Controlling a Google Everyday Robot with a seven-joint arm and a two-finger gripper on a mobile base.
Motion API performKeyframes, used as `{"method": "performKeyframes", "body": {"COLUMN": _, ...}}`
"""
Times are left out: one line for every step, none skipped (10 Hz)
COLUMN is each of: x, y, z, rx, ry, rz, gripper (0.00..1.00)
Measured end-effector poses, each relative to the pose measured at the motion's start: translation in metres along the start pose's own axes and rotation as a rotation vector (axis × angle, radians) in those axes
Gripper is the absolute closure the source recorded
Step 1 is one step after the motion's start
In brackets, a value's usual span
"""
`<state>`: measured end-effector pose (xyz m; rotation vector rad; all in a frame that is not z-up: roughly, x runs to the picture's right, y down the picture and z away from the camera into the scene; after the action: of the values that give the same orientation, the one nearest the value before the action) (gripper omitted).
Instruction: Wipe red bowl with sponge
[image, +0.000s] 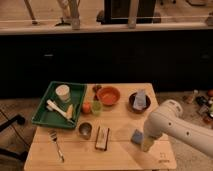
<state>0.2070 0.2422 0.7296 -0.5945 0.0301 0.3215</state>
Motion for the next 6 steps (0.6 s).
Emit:
{"method": "performKeyframes", "body": {"x": 0.002, "y": -0.001, "z": 0.004, "rx": -0.007, "ry": 0.004, "rz": 0.021, "gripper": 0.2}}
{"method": "performKeyframes", "body": {"x": 0.002, "y": -0.003, "z": 0.008, "rx": -0.014, "ry": 0.003, "rz": 0.034, "gripper": 0.2}}
{"method": "performKeyframes", "body": {"x": 0.001, "y": -0.003, "z": 0.011, "rx": -0.019, "ry": -0.001, "rz": 0.039, "gripper": 0.2}}
{"method": "performKeyframes", "body": {"x": 0.003, "y": -0.004, "z": 0.015, "rx": -0.023, "ry": -0.01, "rz": 0.049, "gripper": 0.2}}
{"method": "performKeyframes", "body": {"x": 0.005, "y": -0.004, "z": 0.019, "rx": -0.025, "ry": -0.027, "rz": 0.051, "gripper": 0.2}}
{"method": "performKeyframes", "body": {"x": 0.007, "y": -0.005, "z": 0.021, "rx": -0.022, "ry": -0.039, "rz": 0.048, "gripper": 0.2}}
